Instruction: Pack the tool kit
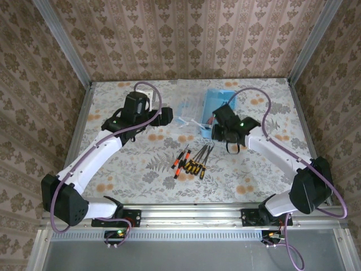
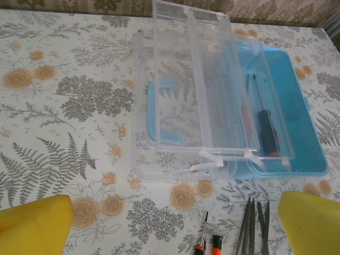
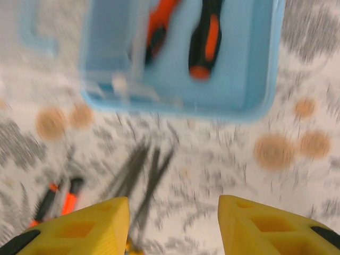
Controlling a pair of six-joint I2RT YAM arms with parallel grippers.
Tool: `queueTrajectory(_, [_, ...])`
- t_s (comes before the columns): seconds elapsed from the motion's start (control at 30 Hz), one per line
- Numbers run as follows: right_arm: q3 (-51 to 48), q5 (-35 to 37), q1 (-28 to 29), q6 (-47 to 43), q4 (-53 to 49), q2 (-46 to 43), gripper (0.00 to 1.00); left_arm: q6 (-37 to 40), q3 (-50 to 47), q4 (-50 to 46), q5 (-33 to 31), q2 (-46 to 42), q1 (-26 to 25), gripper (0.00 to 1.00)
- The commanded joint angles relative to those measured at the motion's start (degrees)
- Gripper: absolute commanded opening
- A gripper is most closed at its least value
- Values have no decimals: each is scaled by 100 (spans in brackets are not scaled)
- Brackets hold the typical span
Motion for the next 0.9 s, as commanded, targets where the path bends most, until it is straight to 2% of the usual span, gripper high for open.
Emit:
queueTrajectory(0.0, [-589, -166, 421, 798, -172, -164, 46, -102, -41, 59, -210, -113, -26, 100])
queueTrajectory(0.13, [-900, -466, 1050, 1202, 60, -243, 44, -130, -61, 85, -153, -113, -41, 100])
queueTrajectory(0.33, [-1031, -869, 1535, 1447, 478, 500, 44, -102, -23, 33, -188, -35, -53, 100])
queueTrajectory(0.53, [-852, -976, 1720, 1452, 583, 1017, 43, -55, -36, 50, -267, -62, -62, 100])
queueTrajectory(0.87, [-930, -919, 1743, 1452, 613, 1172, 38, -66, -31, 41, -223, 36, -62, 100])
